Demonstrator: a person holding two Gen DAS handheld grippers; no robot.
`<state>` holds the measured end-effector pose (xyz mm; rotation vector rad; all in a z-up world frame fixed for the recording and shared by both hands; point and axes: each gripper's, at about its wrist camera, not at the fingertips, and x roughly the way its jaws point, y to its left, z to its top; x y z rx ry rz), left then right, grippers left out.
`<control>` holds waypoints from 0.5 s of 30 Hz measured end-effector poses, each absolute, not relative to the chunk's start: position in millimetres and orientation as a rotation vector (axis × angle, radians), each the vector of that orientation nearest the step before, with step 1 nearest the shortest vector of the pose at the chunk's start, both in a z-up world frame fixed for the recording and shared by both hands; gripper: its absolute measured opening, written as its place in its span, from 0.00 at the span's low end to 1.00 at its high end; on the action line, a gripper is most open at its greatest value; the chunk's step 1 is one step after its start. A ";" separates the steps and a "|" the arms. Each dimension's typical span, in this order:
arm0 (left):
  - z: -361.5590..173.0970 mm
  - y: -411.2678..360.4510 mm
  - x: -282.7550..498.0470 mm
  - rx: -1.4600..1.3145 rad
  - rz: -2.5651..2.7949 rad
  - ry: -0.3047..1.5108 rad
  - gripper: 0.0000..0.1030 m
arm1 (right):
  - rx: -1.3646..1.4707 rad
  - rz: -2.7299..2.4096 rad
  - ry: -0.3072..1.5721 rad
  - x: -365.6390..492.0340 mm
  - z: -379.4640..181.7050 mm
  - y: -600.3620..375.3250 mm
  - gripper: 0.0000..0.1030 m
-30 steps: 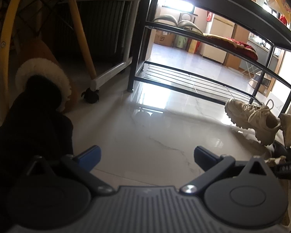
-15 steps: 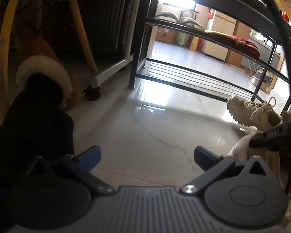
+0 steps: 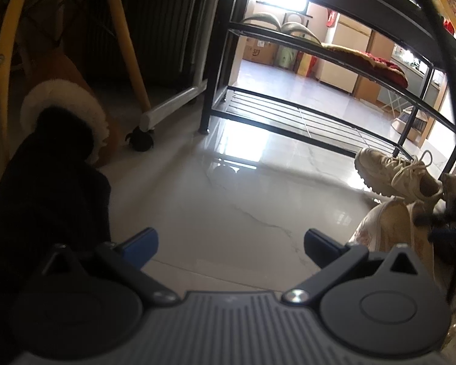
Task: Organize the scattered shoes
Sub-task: 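Carry the pair of embroidered shoes toward the black metal rack with the right gripper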
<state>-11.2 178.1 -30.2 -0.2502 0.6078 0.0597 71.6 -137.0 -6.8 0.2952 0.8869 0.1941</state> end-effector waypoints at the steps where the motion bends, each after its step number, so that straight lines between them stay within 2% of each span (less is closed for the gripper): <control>1: -30.4 177.2 -11.0 -0.248 0.055 0.608 1.00 | 0.277 0.182 0.898 57.0 -11.3 -138.2 0.57; 5: -31.9 174.3 -9.5 -0.244 0.041 0.611 1.00 | 0.162 0.119 0.955 30.3 -34.8 -119.5 0.55; 8: -31.7 174.2 -11.0 -0.242 0.039 0.608 0.99 | 0.180 0.111 0.962 30.4 -44.3 -108.3 0.54; 9: -30.8 175.1 -12.3 -0.244 0.041 0.601 0.99 | 0.173 0.109 0.962 31.3 -45.2 -105.2 0.50; 10: -30.1 176.1 -13.3 -0.247 0.042 0.596 1.00 | 0.141 0.098 0.959 33.3 -46.7 -98.8 0.38; 11: -29.9 177.6 -13.6 -0.257 0.045 0.594 1.00 | 0.109 0.090 0.962 35.1 -47.8 -94.1 0.33; 15: -29.4 184.1 -13.5 -0.299 0.057 0.591 0.99 | 0.055 0.096 0.986 38.8 -47.0 -89.0 0.29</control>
